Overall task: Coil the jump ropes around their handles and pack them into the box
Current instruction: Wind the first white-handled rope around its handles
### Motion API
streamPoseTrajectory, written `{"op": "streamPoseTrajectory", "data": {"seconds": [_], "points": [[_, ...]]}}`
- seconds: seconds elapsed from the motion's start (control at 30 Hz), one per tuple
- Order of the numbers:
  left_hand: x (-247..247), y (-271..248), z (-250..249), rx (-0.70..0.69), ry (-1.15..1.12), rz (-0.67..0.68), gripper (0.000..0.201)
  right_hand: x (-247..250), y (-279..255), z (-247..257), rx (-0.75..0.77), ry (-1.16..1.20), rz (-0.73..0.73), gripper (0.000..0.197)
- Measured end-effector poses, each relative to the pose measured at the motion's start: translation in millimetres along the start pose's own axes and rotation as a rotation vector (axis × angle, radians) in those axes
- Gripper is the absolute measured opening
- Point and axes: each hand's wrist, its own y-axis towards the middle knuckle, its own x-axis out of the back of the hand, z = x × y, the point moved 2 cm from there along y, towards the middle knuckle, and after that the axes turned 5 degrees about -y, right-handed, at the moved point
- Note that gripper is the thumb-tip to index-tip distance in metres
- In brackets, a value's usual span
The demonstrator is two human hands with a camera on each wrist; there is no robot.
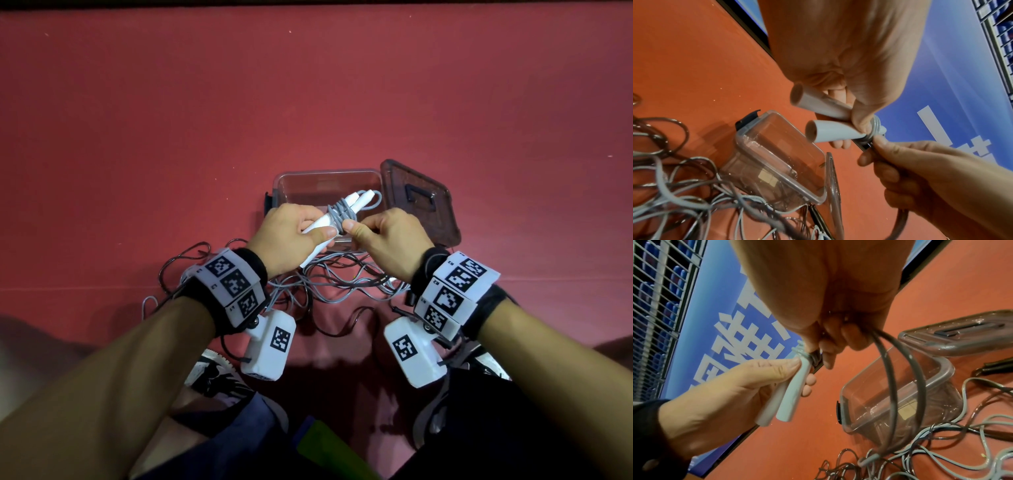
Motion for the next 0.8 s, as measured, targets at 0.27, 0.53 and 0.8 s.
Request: {"op": "streamPoseTrajectory", "data": {"seconds": [0.27, 0.53, 0.8], "points": [[10, 2, 3, 0.018, 0.205, -0.092, 0.018, -10, -2, 0, 0.005, -0.036, 0.2, 0.019], [10, 3, 10, 0.006, 0.468, 0.01, 0.028, 6, -3, 9, 0.078, -0.07, 0.185, 0.03], [4, 1, 7, -0.054, 0.664, 0.232, 0.014, 4, -4, 13, 0.128, -0.128, 0.243, 0.012]]}}
